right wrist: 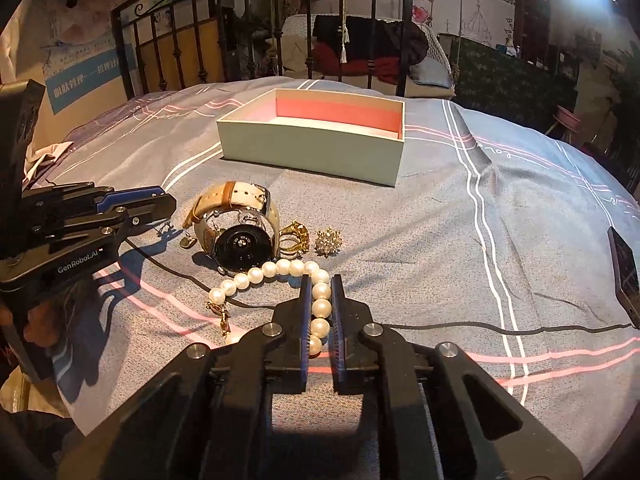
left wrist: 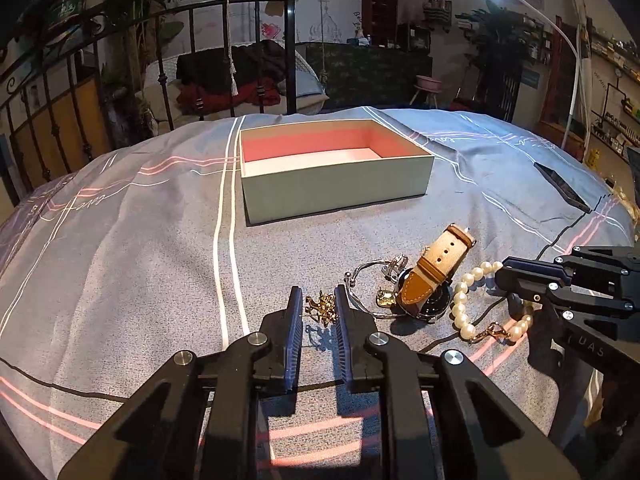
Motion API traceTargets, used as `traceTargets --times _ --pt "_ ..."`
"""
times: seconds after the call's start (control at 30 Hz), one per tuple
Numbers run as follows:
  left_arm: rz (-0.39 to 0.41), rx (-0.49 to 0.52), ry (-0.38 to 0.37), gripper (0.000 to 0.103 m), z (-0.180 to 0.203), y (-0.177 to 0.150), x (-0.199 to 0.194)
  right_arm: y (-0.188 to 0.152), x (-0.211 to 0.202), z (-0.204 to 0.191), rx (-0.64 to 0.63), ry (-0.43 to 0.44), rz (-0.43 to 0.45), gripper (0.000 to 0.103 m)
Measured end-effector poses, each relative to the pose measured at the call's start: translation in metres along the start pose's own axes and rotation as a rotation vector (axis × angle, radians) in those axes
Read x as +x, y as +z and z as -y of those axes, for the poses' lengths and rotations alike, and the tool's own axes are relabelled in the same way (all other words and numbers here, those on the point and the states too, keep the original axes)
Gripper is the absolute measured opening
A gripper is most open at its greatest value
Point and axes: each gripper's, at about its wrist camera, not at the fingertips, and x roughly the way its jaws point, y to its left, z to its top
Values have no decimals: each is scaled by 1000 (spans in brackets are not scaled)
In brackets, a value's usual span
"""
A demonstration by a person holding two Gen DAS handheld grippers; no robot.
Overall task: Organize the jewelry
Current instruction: 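Grasp the gold brooch with left tool while right tool grasps pearl bracelet, then carry brooch and pearl bracelet into the box and open both tools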
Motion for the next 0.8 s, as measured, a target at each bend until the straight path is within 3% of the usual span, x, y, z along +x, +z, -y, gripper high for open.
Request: traceTargets --times 0.53,0.8 --pt "56 -35 -30 16 -2 44 -23 58 -44 6 -69 -13 150 10" --pt "63 -15 -38 16 1 95 -2 121 -25 17 -115 5 181 10"
